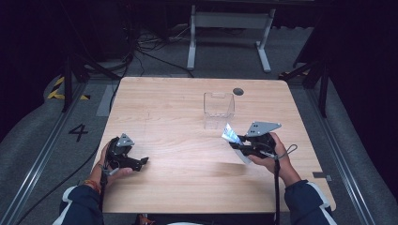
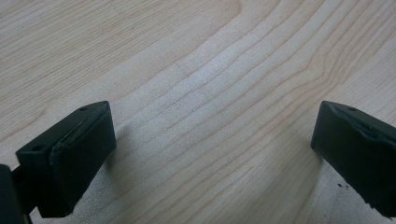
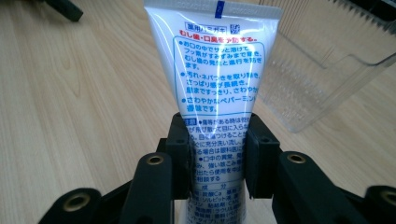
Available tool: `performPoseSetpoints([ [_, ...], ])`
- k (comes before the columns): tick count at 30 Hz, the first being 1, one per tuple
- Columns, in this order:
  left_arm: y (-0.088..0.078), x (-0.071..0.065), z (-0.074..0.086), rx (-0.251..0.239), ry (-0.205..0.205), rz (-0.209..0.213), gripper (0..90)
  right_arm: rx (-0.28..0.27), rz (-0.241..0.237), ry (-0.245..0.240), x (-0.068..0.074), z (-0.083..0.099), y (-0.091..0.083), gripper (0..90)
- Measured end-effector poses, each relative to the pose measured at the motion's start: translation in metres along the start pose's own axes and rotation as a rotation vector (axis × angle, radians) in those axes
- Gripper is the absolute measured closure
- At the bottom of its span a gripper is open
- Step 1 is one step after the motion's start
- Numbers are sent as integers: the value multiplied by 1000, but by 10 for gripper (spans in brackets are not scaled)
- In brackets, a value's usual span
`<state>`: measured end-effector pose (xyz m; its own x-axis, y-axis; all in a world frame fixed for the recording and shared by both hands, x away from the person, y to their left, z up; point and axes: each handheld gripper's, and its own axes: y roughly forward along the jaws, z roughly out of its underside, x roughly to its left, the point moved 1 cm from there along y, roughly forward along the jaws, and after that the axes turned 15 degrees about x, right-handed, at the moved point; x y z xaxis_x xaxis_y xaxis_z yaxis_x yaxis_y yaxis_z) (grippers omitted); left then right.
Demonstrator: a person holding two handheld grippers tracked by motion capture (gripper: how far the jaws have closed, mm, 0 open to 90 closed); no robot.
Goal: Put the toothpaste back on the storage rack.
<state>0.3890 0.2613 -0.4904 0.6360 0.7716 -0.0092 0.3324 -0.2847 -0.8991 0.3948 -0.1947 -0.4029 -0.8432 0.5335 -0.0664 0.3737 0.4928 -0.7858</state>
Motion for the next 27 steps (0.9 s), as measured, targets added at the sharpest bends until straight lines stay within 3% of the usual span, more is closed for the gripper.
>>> performPoseSetpoints([
  [17,0,1,0,0,7,-6,3,-124,51,16,-12,-21,-17,686],
  [20,0,-1,0,-2,-6,0,4,-143,60,22,-17,-31,-19,686],
  [22,0,1,0,-5,12,-14,5,-155,68,23,-19,-37,-20,687],
  [27,0,0,0,-6,8,-10,6,-173,75,29,-27,-49,-21,686],
])
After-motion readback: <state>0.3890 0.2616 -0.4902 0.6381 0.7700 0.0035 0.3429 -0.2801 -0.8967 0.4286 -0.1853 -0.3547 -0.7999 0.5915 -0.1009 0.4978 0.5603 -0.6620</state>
